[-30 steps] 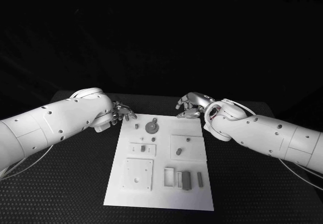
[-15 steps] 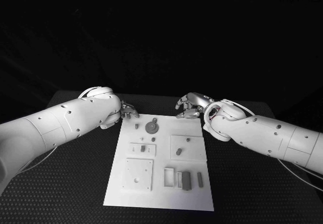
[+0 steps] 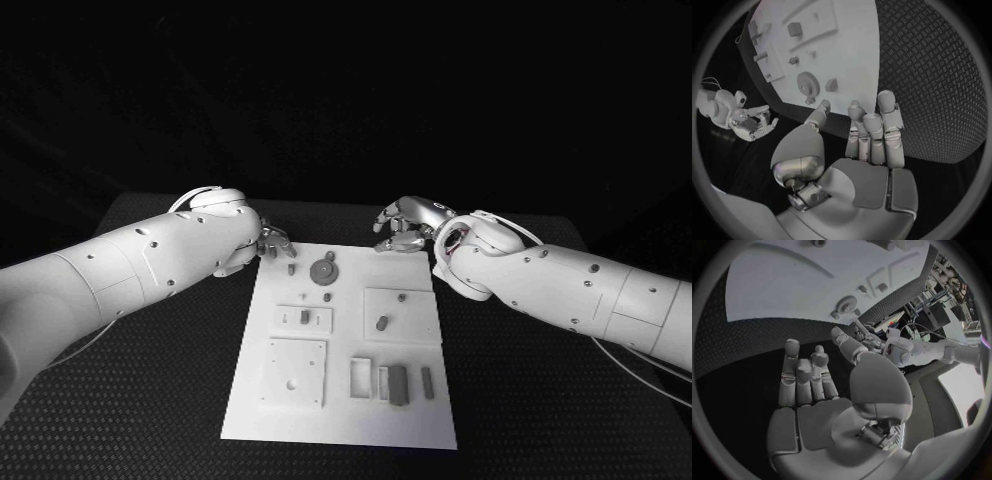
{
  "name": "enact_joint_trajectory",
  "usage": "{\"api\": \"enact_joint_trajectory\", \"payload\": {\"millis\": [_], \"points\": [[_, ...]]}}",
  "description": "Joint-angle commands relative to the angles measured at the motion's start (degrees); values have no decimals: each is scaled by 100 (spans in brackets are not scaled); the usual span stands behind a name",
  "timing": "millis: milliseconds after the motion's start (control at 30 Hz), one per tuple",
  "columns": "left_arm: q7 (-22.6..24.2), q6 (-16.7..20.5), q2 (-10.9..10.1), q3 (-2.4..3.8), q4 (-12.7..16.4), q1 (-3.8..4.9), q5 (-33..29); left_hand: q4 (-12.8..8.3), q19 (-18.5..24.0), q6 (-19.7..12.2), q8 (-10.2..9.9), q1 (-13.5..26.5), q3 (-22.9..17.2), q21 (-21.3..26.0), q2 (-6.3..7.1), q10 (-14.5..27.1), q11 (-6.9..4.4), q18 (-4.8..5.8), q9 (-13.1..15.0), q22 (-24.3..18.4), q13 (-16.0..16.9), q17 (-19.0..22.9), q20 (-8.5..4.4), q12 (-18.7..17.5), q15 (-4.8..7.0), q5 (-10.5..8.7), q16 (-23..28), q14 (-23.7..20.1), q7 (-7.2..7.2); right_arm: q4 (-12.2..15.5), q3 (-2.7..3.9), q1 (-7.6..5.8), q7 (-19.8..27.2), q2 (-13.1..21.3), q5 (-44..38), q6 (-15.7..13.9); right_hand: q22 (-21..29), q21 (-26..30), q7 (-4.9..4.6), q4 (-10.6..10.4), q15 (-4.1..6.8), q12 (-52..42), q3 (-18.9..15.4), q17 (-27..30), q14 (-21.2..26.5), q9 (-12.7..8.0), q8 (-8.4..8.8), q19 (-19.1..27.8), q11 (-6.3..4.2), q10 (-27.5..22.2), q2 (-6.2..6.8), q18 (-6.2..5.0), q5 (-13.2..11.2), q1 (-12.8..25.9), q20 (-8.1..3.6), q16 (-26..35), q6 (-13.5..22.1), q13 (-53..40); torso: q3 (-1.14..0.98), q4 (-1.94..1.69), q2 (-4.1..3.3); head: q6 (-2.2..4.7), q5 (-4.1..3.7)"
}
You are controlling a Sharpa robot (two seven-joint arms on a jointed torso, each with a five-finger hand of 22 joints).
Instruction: Assemble the parts on the task board
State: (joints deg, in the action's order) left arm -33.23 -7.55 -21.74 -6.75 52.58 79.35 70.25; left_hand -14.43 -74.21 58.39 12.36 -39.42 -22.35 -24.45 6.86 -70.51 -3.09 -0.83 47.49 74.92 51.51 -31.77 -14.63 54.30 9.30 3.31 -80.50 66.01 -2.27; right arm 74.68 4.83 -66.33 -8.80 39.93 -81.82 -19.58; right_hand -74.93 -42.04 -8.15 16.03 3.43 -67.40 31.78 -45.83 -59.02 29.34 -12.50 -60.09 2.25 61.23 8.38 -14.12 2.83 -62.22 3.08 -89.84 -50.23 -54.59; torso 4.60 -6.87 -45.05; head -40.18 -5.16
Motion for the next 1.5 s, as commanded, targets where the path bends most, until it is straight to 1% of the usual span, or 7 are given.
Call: {"api": "enact_joint_trajectory", "payload": {"millis": [33,167,300,567,967,1167,1500], "points": [[70,-244,14,2,-7,-7,-80,-11,29,-169,-34,66,25,26,-18,6,55,-83,-12,69,5,7,21,36,-56,-35,16,-1,-175,2,3,2,47,-5,-9,12,-91,24,-85,-31,12,13,-4,8,-10,-6,24,19,24,-22,8,-88,-1,49,11,31,84,6,8,-1,-1,-7,-6],[95,-283,23,1,-1,-14,-168,-8,30,-161,-34,75,23,29,-40,11,56,-89,-27,71,5,6,25,40,-58,-34,14,-5,-175,3,3,2,46,-5,-9,14,-91,24,-85,-31,12,13,-3,8,-10,-6,24,19,25,-22,9,-88,-1,51,11,31,84,6,3,0,2,-13,-12],[118,-264,46,1,-15,-37,-183,-10,29,-161,-37,77,21,30,-53,12,57,-93,-38,74,6,6,27,44,-58,-35,11,-6,-177,6,3,2,44,-5,-9,15,-91,24,-85,-32,11,13,-2,8,-10,-6,24,19,25,-22,9,-88,-1,51,11,31,84,6,5,-4,1,-15,-17],[152,-265,79,1,-41,-83,-190,-6,27,-167,-46,100,25,32,-69,17,61,-99,-66,78,7,5,33,51,-62,-35,6,-9,-181,2,3,2,43,-3,-9,18,-92,24,-85,-32,11,12,0,8,-10,-7,24,19,25,-23,9,-88,-1,52,10,30,84,6,3,4,-4,-18,-27],[179,-252,116,1,-43,-85,-198,1,24,-164,-50,116,19,33,-99,21,63,-108,-92,83,7,5,37,58,-64,-34,3,-11,-183,0,3,2,40,-9,-9,21,-92,24,-86,-32,11,10,3,8,-10,-7,24,18,25,-23,9,-88,-1,54,9,30,84,6,-5,-4,2,-28,-35],[193,-296,134,0,-50,-90,-219,-10,20,-151,-45,100,8,32,-120,20,61,-114,-107,88,7,3,38,65,-63,-34,-3,-10,-181,-9,3,2,40,-20,-9,22,-92,24,-86,-31,10,10,5,8,-10,-8,24,18,25,-24,9,-88,-1,54,9,29,84,6,-2,-4,3,-31,-32],[227,-410,135,-2,-47,-96,-247,-142,3,-86,-15,-52,-28,18,-228,14,52,-121,-167,109,7,0,46,94,-57,-32,-24,-3,-171,-2,3,2,39,-18,-9,28,-93,24,-86,-30,10,9,7,8,-10,-8,23,17,25,-24,9,-88,-1,54,8,29,84,6,1,0,-3,-41,-34]]}}
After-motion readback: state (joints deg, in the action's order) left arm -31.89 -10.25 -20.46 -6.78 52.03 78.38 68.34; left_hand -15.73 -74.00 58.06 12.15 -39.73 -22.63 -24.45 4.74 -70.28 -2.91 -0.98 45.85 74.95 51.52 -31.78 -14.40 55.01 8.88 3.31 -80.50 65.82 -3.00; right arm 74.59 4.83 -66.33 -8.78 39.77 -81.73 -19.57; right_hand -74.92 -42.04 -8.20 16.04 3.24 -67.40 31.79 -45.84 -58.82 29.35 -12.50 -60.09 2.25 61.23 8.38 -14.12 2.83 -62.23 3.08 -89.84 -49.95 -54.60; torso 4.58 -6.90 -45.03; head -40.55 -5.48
